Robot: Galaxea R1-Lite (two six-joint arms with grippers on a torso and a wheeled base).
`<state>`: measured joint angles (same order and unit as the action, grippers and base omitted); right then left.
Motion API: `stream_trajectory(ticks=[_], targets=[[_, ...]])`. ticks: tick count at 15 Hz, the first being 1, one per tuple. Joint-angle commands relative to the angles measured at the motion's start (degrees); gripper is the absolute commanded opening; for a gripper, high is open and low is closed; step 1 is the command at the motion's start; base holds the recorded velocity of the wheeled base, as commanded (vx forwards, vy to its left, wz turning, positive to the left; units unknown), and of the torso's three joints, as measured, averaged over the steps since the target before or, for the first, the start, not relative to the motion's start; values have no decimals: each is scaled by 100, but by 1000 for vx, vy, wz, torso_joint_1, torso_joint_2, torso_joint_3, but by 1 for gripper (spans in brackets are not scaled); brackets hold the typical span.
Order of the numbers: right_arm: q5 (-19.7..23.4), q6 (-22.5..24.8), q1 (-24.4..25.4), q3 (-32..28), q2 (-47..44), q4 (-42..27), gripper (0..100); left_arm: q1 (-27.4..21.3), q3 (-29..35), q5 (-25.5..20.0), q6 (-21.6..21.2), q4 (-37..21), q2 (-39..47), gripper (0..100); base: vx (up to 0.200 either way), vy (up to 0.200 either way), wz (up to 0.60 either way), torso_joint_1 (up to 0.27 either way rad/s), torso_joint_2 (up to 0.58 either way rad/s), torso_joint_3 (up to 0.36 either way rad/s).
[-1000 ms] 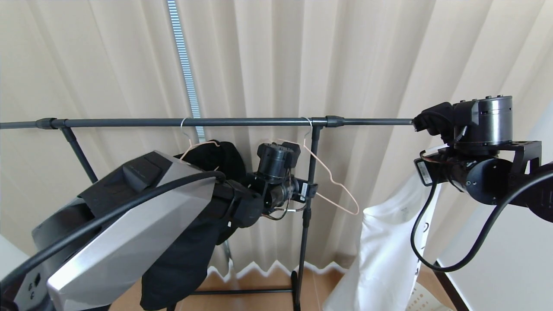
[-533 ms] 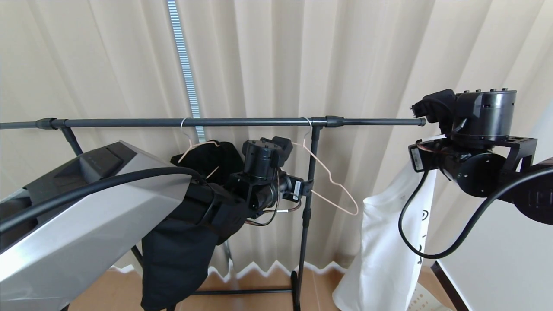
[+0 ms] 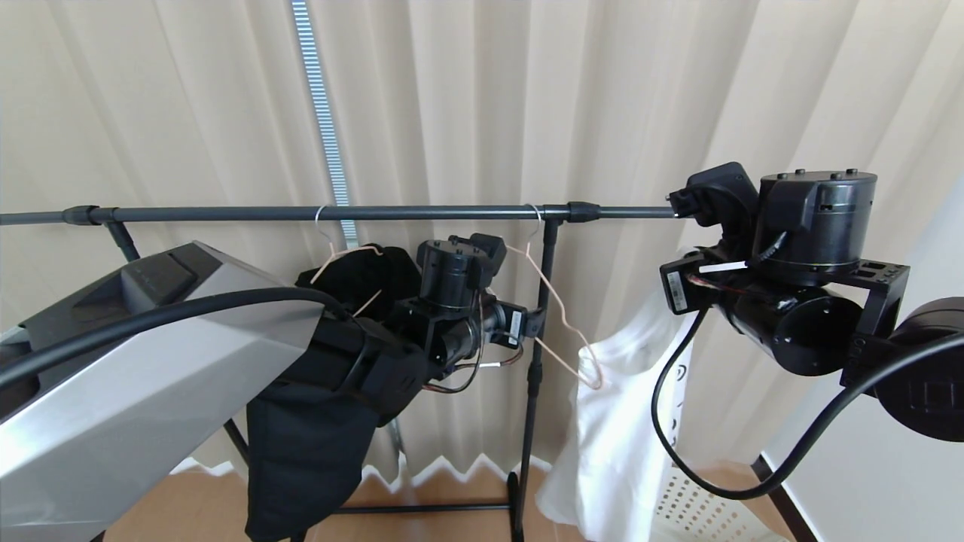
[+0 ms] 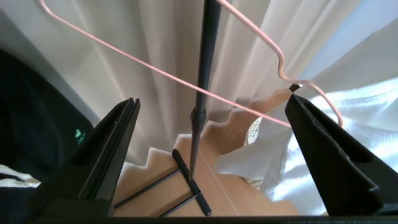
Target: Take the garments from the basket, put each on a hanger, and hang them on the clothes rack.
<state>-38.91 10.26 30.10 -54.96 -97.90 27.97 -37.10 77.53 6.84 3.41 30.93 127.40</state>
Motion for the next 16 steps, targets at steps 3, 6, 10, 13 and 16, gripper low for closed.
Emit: stream_trajectory(ticks=[3, 6, 10, 13, 16], targets=[[15, 2, -48, -15, 52, 7, 0, -35, 131, 46, 1, -34, 30, 100, 0, 0, 0, 0, 0, 0], [6, 2, -127, -24, 17, 7, 0, -105, 552, 46, 1, -579, 74, 100, 0, 0, 0, 0, 0, 0], [6, 11, -250, -42, -1, 7, 0, -96, 1247, 195, 1, -1177, 496, 100, 0, 0, 0, 0, 0, 0], [6, 11, -250, -50, -1, 16, 0, -26, 1326, 547, 1, -1238, 865, 100, 0, 0, 0, 0, 0, 0], [6, 11, -250, -50, -1, 16, 0, -43, 1308, 617, -7, -1256, 953, 100, 0, 0, 0, 0, 0, 0]])
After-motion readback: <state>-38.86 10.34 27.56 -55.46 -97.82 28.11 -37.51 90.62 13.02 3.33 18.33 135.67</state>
